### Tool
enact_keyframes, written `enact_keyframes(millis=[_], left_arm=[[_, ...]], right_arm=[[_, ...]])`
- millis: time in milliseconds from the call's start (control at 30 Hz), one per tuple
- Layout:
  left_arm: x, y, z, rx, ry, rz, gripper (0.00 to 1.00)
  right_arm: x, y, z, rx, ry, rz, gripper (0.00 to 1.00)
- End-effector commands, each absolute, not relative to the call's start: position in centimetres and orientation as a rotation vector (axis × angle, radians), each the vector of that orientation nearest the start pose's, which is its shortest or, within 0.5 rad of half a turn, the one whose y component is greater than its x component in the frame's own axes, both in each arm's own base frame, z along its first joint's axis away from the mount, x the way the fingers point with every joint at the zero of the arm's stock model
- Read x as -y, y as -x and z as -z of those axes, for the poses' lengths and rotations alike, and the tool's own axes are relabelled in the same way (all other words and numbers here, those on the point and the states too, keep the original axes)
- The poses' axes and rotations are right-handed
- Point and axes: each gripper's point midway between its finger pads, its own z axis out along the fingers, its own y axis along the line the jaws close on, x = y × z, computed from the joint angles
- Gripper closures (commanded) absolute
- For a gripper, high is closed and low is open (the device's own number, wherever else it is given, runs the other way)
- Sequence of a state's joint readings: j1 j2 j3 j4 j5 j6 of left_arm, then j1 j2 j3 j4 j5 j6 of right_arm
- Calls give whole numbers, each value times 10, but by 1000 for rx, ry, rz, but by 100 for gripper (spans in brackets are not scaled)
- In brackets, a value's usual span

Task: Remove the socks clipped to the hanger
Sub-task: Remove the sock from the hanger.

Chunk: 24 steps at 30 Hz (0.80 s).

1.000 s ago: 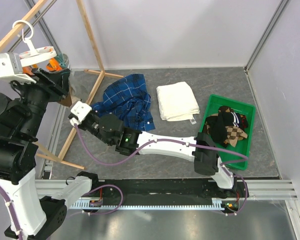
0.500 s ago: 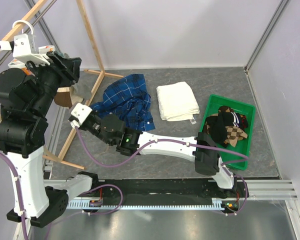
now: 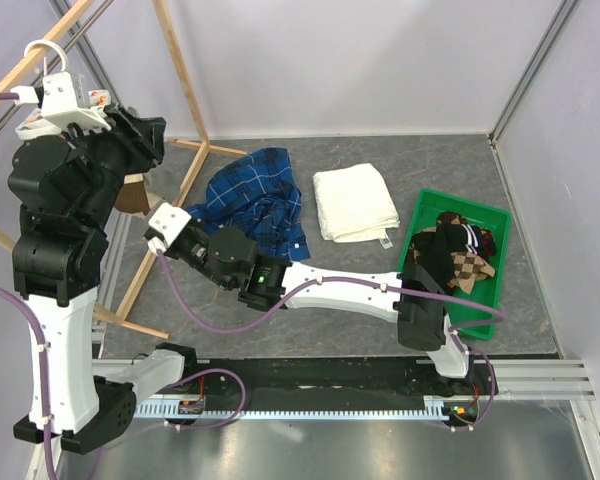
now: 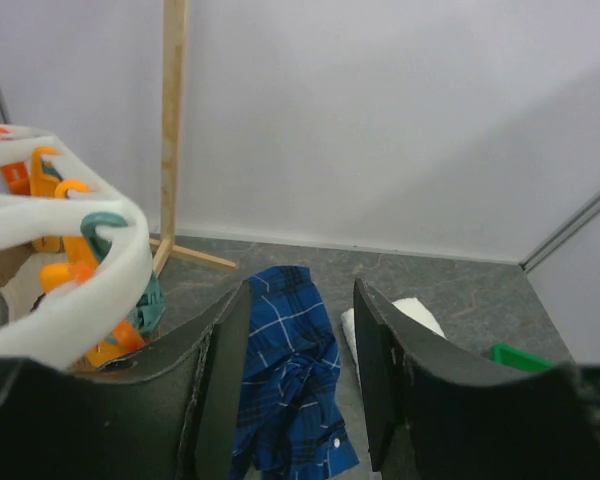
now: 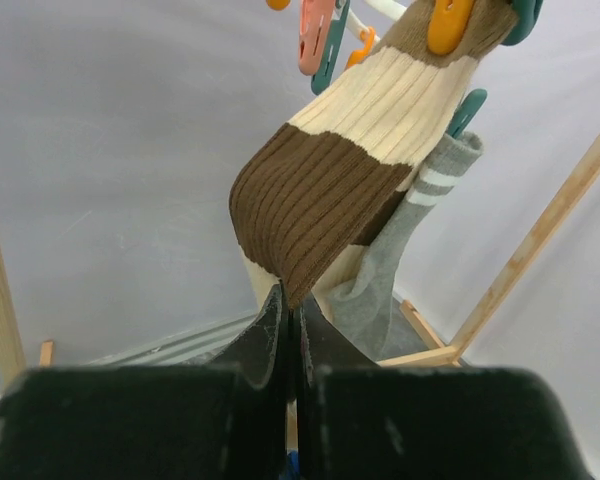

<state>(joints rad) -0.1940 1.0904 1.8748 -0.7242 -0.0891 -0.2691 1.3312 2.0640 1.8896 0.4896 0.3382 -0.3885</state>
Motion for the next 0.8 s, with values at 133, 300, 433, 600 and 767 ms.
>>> enact_keyframes(millis=[133, 300, 433, 600, 767], left_arm=[[42, -262, -529, -1441, 143, 294, 48], [28, -263, -526, -1458, 203, 221, 48], [11, -260, -532, -1426, 255, 146, 48], [14, -268, -539, -1402, 250, 154, 48], [12, -278, -539, -1395, 272, 148, 49]], right_arm=[[-583, -211, -479, -992, 685, -720, 100], [-586, -210, -466, -1008, 681, -739, 100], [-590, -205, -461, -993, 671, -780, 100], [-598, -200, -450, -983, 735, -789, 100], [-598, -191, -451, -965, 753, -836, 100]])
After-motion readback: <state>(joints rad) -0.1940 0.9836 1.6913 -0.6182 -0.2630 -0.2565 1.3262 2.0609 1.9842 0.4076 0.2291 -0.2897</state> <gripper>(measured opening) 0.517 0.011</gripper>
